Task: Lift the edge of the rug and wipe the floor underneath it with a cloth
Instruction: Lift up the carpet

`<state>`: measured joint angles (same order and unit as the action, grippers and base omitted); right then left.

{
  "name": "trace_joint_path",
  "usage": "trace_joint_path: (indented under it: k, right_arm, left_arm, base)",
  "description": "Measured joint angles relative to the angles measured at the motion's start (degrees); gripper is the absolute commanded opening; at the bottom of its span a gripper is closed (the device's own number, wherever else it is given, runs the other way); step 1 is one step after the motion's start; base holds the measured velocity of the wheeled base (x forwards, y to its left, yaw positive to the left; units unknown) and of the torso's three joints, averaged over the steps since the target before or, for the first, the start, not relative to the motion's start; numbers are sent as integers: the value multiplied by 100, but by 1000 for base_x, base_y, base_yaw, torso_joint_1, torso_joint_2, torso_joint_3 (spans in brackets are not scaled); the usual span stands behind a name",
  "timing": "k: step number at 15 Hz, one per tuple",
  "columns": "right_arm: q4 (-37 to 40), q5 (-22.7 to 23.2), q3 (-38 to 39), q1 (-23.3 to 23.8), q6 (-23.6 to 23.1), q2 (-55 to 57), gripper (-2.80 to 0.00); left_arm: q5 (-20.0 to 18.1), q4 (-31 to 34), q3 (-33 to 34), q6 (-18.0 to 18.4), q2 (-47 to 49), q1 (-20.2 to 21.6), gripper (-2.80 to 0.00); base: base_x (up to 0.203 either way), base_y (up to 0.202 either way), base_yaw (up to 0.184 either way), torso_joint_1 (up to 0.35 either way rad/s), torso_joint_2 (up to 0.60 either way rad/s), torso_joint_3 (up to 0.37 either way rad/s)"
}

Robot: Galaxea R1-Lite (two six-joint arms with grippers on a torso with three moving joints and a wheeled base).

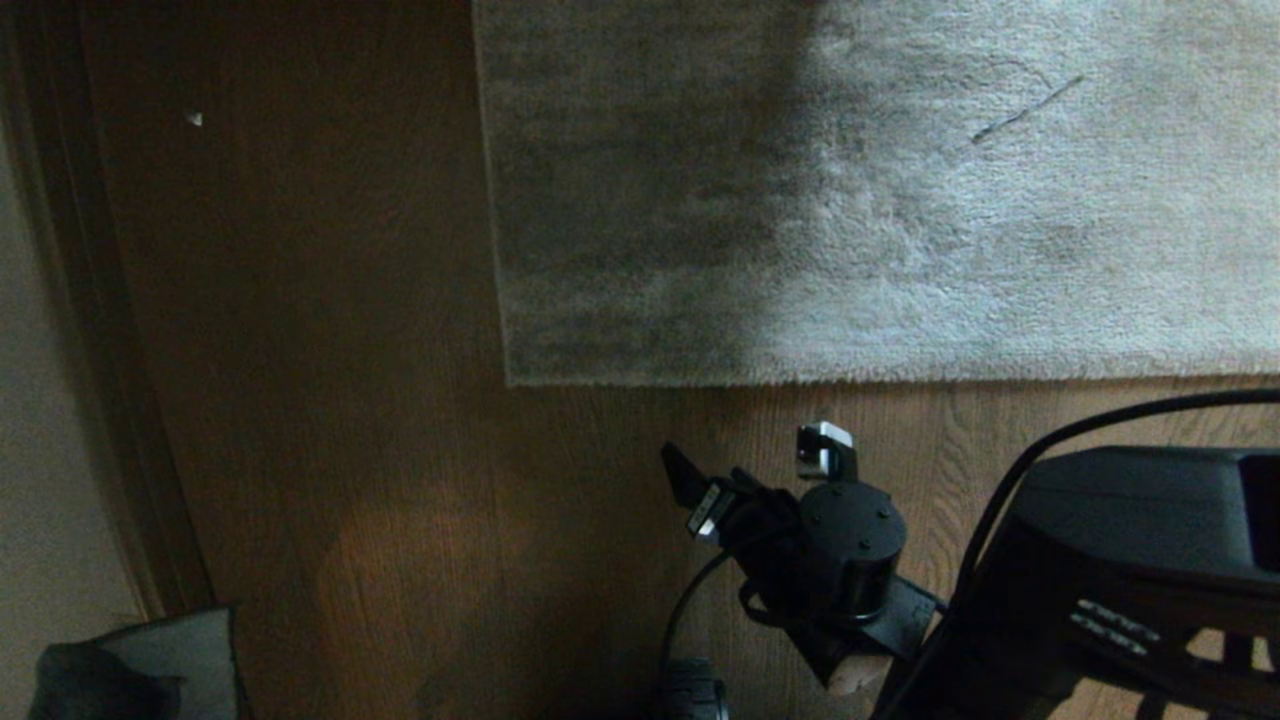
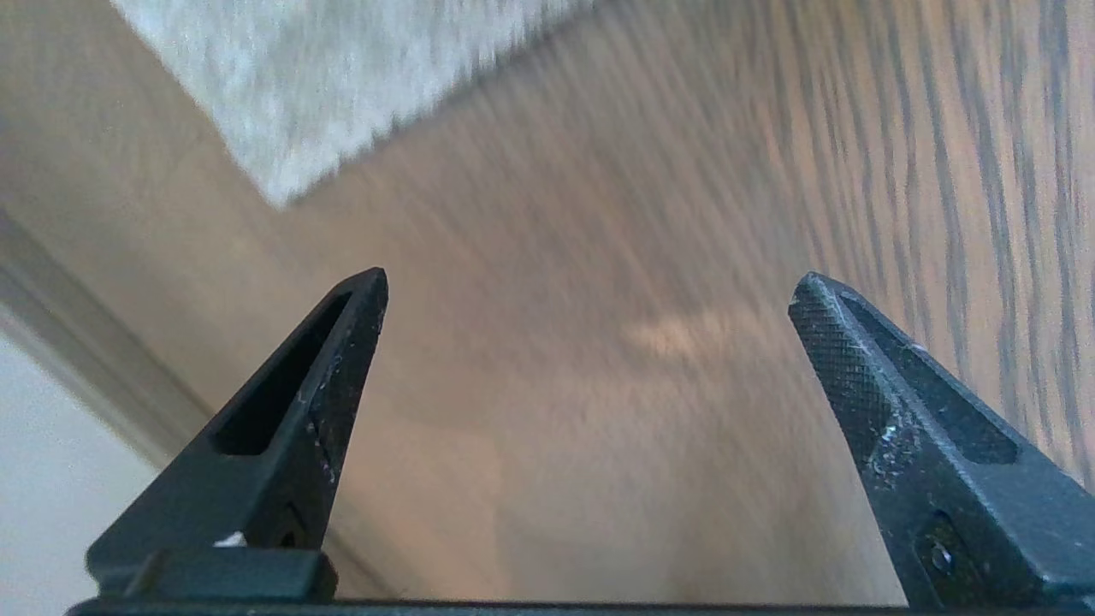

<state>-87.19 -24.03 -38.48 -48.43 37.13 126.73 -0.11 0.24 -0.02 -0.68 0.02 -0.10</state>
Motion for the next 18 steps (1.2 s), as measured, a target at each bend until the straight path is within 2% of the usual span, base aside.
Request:
trace_joint_path:
  k: [11,18]
  right_arm:
    - [3,0,-1148,276,-454,242,0]
    - [0,-11,-1475,281,-471,399,0]
  left_arm:
    - [4,0,2,-2,0,0,-280]
    - [1,0,2,2,0,0,-280]
  base:
    - [0,0,0,0,0,0]
    - [0,0,0,0,0,0]
